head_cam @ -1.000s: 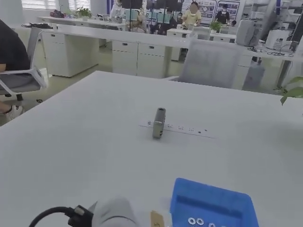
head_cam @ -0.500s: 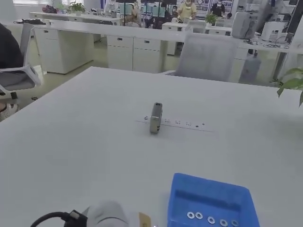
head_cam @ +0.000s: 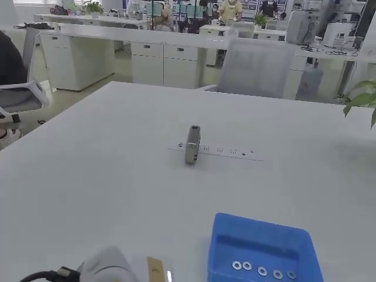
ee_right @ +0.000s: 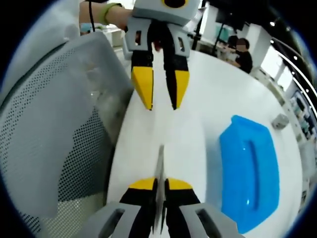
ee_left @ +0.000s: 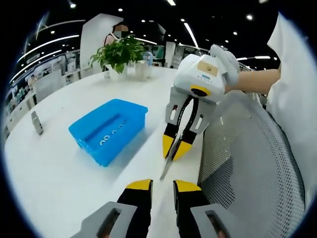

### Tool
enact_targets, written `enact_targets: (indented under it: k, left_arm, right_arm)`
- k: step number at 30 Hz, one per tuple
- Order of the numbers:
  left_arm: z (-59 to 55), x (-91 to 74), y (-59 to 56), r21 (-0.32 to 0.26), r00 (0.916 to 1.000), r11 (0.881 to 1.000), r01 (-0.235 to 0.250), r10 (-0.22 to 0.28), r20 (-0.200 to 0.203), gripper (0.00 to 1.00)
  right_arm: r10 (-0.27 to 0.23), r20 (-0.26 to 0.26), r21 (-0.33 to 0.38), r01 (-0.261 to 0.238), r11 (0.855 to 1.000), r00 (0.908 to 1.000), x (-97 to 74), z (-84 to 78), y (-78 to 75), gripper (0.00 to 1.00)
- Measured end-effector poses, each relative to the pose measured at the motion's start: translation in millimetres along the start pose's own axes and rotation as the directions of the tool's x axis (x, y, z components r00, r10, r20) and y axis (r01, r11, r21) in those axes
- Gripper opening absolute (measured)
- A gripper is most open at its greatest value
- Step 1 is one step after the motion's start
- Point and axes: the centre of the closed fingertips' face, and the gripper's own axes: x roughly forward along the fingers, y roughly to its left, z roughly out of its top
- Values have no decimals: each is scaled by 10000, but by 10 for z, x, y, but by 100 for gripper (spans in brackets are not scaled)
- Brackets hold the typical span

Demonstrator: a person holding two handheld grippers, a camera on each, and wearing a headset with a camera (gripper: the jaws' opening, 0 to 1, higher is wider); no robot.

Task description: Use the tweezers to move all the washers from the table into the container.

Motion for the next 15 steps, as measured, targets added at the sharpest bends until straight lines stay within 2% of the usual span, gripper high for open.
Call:
enact_targets:
  k: [5, 8, 10, 12, 15]
  left_arm:
    - [26, -98, 7, -483, 9960, 9966, -670, 696, 558, 22]
    - [62, -161, 11, -1003, 9882, 9895, -1046, 1147, 1014, 24]
    - [85, -207, 20, -1352, 9804, 9826, -1270, 1450, 1331, 25]
    - [101, -257, 42, -1681, 9707, 9741, -1513, 1785, 1608, 25]
    - [150, -346, 114, -2417, 9437, 9496, -1996, 2527, 2133, 29]
  right_arm:
    - [53, 486, 362, -70, 9993, 9988, 2, 0, -27, 4]
    - [29, 665, 465, -60, 9989, 9978, -7, 1, -26, 5]
    - [-100, 909, 525, 53, 9986, 9958, -23, 20, -35, 7]
    - [-189, 1348, 918, 65, 9958, 9907, -55, 70, -28, 10]
    - [-858, 2155, 1527, 532, 9868, 9727, -188, 166, -78, 13]
